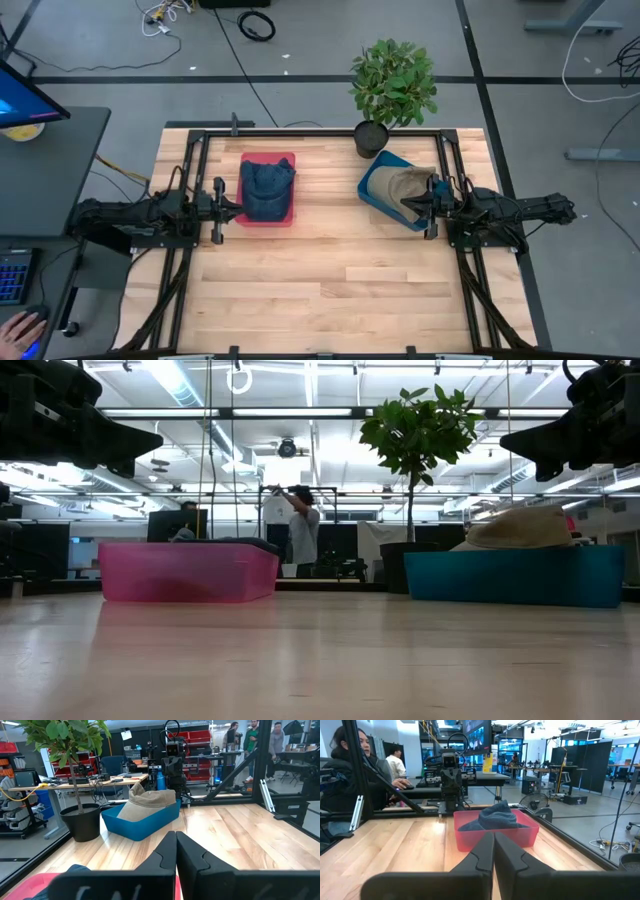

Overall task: Pick & Place hat
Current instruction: Return to Home Position

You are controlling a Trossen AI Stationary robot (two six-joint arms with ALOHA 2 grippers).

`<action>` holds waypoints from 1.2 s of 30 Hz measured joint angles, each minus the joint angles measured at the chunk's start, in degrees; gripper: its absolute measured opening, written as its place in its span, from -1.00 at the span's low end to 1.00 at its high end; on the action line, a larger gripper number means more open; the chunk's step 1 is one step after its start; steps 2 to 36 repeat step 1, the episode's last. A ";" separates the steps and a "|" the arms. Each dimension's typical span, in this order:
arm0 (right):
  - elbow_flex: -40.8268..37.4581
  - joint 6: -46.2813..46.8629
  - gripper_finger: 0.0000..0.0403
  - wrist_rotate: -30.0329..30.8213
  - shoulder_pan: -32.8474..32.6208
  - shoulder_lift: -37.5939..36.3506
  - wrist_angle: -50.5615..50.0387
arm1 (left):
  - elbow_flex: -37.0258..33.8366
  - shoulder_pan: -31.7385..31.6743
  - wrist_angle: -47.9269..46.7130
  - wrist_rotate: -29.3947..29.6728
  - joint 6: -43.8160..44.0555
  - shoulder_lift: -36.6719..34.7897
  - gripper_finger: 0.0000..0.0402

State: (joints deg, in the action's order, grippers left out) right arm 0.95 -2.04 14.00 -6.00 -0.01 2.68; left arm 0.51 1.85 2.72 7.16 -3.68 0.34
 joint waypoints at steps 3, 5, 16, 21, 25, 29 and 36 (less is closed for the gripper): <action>0.00 0.00 -0.93 0.00 0.00 0.00 0.00 | 0.00 0.00 0.00 0.00 0.00 -0.01 -0.99; 0.00 0.00 -0.93 0.00 0.00 0.00 0.00 | 0.00 0.00 0.00 0.00 0.00 -0.01 -0.99; 0.00 0.00 -0.93 0.00 0.00 0.00 0.00 | 0.00 0.00 0.00 0.00 0.00 -0.01 -0.99; 0.00 0.00 -0.93 0.00 0.00 0.00 0.00 | 0.00 0.00 0.00 0.00 0.00 -0.01 -0.99; 0.00 0.00 -0.93 0.00 0.00 0.00 0.00 | 0.00 0.00 0.00 0.00 0.00 -0.01 -0.99; 0.00 0.00 -0.93 0.00 0.00 0.00 0.00 | 0.00 0.00 0.00 0.00 0.00 -0.01 -0.99; 0.00 0.00 -0.93 0.00 0.00 0.00 0.00 | 0.00 0.00 0.00 0.00 0.00 -0.01 -0.99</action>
